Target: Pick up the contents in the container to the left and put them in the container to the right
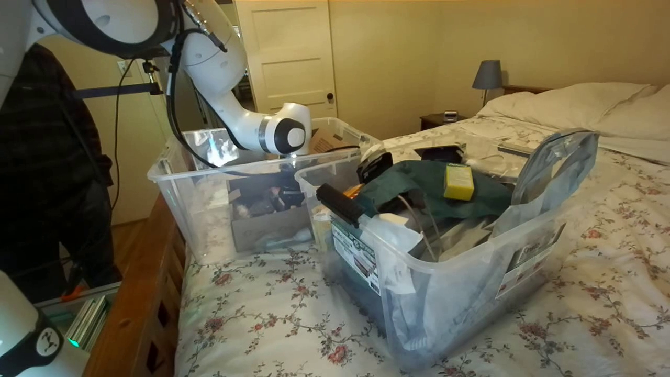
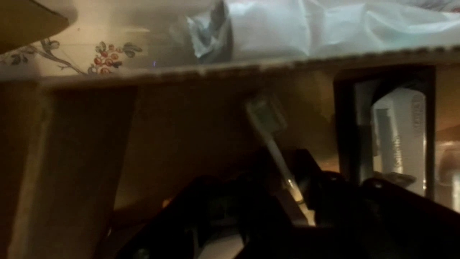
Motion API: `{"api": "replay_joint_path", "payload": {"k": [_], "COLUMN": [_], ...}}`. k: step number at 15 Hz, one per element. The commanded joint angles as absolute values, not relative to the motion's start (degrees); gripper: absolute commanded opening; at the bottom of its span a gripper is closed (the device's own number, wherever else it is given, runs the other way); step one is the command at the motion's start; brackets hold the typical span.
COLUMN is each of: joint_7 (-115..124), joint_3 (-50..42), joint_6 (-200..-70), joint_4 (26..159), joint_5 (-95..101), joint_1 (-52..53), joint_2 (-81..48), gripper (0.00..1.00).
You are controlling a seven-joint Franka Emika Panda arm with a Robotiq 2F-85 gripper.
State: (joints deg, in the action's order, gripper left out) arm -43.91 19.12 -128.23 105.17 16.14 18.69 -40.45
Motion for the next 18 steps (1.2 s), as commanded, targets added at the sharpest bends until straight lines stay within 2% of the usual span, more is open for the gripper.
{"api": "replay_joint_path", "payload": {"k": [1,3,4,10,13,16,17,18], "joint_7": [-43.2,-42.0,-41.2,-34.3,-27.0,-26.0,-26.3,-26.2], "joint_3": [19.4,19.4,19.7,22.1,22.3,22.4,22.2,22.1], "joint_6": [-128.1,-127.5,-128.8,-138.9,-138.8,-141.0,-137.7,-138.4], "joint_4": [104.0,106.6,109.8,124.7,128.6,130.6,126.7,127.5], "joint_5": [15.2,15.3,15.4,15.4,15.8,13.5,15.6,15.0], "joint_1": [18.7,18.4,18.0,18.3,19.4,18.6,19.7,19.6], "joint_2": [-41.6,-38.0,-34.5,-16.1,-7.9,-3.5,-7.4,-5.9], "gripper": [0.02,0.04,0.01,0.02,0.02,0.02,0.08,0.08]}}
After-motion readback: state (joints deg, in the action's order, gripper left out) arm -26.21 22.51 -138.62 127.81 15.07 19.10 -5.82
